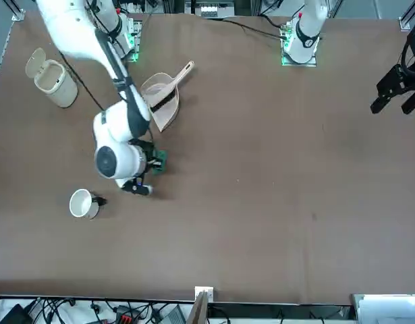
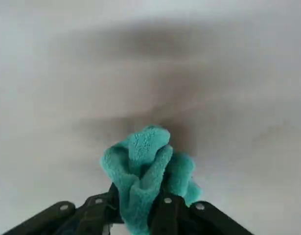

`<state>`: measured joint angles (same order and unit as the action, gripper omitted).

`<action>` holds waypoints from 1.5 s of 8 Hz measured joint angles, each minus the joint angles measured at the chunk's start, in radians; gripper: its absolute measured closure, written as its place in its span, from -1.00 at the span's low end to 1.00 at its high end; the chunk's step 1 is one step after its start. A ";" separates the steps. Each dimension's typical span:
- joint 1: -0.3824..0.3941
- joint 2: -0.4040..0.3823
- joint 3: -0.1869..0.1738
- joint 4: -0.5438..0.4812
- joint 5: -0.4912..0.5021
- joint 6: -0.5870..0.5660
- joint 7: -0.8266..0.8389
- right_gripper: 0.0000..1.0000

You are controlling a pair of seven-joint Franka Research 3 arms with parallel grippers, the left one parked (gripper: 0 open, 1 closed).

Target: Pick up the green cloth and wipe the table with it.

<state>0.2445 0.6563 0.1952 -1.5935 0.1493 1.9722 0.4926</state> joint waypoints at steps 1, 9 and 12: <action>0.007 0.018 -0.001 -0.002 -0.001 0.002 0.002 0.72; -0.015 -0.137 -0.113 0.122 -0.133 -0.217 -0.012 -1.00; -0.043 -0.294 -0.173 0.139 -0.134 -0.308 -0.086 -1.00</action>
<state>0.2011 0.3624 0.0221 -1.4540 0.0155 1.6638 0.4070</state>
